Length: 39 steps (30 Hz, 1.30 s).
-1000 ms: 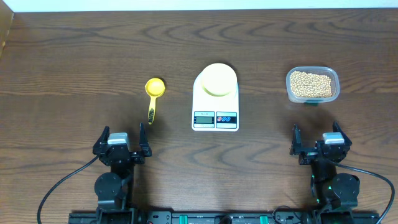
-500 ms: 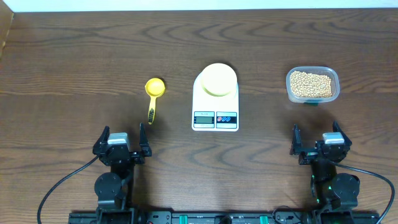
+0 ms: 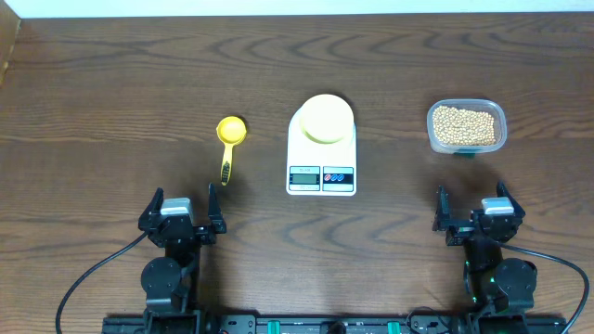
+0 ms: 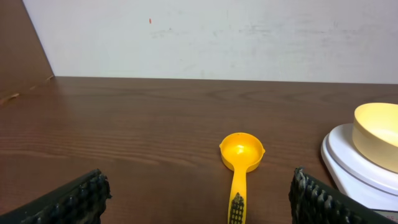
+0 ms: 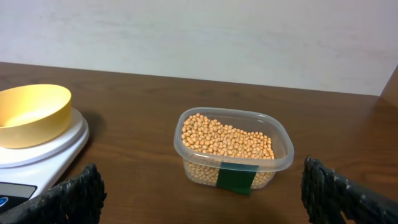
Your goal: Scoop item into bowl and weigh 50g on scale
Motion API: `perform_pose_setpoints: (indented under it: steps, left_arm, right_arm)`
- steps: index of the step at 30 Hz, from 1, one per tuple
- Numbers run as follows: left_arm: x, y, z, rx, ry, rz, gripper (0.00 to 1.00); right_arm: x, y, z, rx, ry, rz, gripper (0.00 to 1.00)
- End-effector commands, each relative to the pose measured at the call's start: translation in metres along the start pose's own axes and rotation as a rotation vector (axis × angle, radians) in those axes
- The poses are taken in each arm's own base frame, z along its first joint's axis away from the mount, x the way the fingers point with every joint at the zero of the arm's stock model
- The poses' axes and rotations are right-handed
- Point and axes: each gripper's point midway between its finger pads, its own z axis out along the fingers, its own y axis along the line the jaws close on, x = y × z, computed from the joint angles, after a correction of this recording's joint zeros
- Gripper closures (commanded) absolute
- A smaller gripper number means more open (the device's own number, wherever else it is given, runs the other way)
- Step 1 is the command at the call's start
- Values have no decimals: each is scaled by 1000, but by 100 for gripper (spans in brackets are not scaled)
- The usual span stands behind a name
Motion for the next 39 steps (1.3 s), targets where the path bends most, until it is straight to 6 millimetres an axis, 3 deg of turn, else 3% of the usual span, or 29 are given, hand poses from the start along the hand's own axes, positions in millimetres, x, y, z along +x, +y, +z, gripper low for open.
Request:
perform_pose_setpoints:
  steps: [1,13,19,23,27,32,39]
  left_arm:
    - [18,4,1,-21,62,9,6]
    - [16,1,1,-5,54,2,6]
    - [11,-37,-3,218,43,-100,6]
    - [2,-89,-24,548,44,-178,6]
    - [-1,-99,-31,615,43,-175,6]
    - [-40,-95,-35,603,-90,-140,6]
    - [-106,-69,-36,445,-209,-130,6]
  right_arm:
    - [0,-1,0,3,-1,-13,1]
    - [0,-1,0,3,-1,-13,1]
    - [0,-1,0,3,-1,-13,1]
    - [0,-1,0,3,-1,-13,1]
    - [0,-1,0,3,-1,-13,1]
    - [0,-1,0,3,-1,-13,1]
    - [0,-1,0,3,-1,-13,1]
